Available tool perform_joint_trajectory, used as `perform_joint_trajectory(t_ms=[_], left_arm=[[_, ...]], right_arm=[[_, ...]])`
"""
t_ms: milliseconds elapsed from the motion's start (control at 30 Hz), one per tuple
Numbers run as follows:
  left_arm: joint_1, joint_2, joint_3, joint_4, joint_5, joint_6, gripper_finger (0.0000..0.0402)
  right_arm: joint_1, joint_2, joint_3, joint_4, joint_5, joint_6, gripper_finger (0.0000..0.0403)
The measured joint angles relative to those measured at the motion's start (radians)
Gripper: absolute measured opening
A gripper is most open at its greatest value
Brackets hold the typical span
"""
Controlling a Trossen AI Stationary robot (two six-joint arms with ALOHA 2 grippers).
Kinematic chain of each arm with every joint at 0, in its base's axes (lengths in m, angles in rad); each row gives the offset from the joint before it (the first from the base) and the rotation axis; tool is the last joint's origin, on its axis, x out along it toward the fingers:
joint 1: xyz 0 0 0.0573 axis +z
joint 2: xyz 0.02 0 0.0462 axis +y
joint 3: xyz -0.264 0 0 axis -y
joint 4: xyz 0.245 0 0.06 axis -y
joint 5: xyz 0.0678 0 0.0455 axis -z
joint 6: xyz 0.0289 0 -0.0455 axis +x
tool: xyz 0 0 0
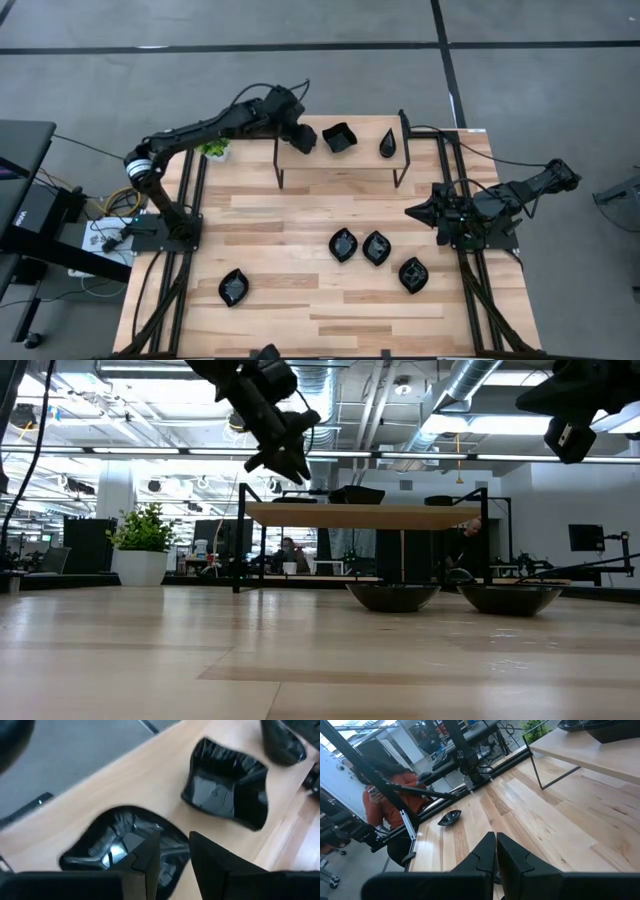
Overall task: Pick & Place Mini shaped plates
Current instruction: Put the black plate on the shelf
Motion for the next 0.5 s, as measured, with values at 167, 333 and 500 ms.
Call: perform_joint_trajectory(t_ms=[167,333,500], left_arm=[[-0.019,0.034,-0.001,-0.053,0.003,-0.019,0.0104],[-0.046,0.030,-0.001,-0.076,-0.083,-0.024,0.0104],[-0.057,0.029,0.000,-0.085,-0.093,-0.025,0.0104]], right_arm=[[0.000,0.000,0.000,0.001,0.000,0.000,0.0010],[0.000,0.000,0.000,0.001,-0.001,0.000,0.0010],[0.000,0.000,0.000,0.000,-0.001,-0.007,0.0010]])
